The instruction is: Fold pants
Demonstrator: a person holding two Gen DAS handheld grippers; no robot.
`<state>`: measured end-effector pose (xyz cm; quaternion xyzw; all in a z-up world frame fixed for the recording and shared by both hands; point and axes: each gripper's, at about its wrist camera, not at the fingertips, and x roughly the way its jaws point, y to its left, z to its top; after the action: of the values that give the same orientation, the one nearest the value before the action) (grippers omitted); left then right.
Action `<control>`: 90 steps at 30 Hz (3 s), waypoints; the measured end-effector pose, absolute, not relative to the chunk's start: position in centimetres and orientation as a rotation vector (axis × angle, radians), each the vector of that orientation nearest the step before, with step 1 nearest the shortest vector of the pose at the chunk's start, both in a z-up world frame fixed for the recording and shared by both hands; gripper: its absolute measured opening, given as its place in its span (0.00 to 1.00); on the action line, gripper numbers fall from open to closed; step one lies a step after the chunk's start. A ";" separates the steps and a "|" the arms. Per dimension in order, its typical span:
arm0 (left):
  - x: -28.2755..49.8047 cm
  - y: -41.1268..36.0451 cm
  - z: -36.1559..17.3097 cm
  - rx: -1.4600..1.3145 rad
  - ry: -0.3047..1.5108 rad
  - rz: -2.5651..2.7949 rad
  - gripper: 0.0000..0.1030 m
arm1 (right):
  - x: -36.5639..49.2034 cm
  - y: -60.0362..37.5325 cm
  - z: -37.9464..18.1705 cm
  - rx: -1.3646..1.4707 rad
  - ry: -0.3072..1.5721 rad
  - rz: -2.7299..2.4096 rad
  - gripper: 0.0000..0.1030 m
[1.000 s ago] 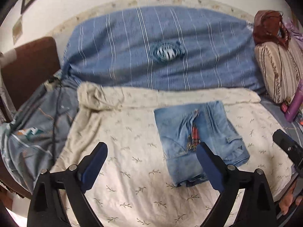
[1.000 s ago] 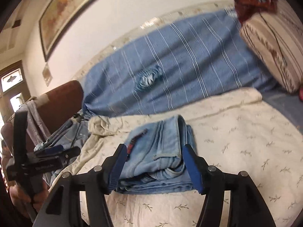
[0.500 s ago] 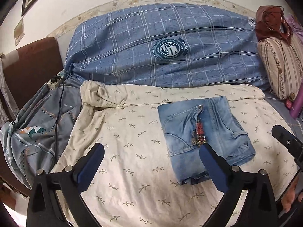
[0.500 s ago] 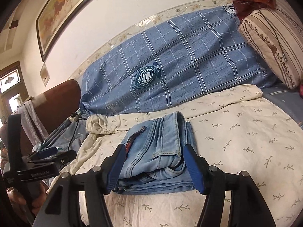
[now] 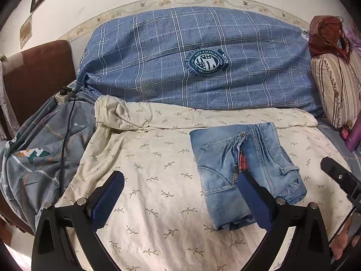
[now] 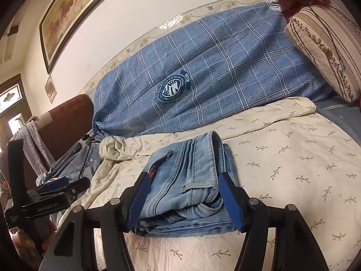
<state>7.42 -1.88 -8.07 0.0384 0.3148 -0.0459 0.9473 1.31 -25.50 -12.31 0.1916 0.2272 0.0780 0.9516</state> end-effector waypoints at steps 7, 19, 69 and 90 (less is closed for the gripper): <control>7.6 -1.6 -8.2 0.085 0.652 -0.071 0.98 | 1.5 -25.4 -12.5 0.389 0.468 0.154 0.64; 7.2 -1.7 -8.0 0.106 0.652 -0.068 0.98 | 1.2 -26.1 -12.6 0.407 0.475 0.124 0.65; 7.5 -2.4 -9.1 0.129 0.679 -0.052 0.98 | 1.4 -26.0 -12.8 0.403 0.497 0.124 0.66; 8.3 -3.0 -10.2 0.150 0.714 -0.062 0.98 | 1.8 -25.8 -13.0 0.405 0.528 0.125 0.66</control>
<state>8.26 -3.03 -10.18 0.0732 0.3493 -0.0302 0.9337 1.85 -25.81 -13.05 0.1987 0.2588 0.0614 0.9433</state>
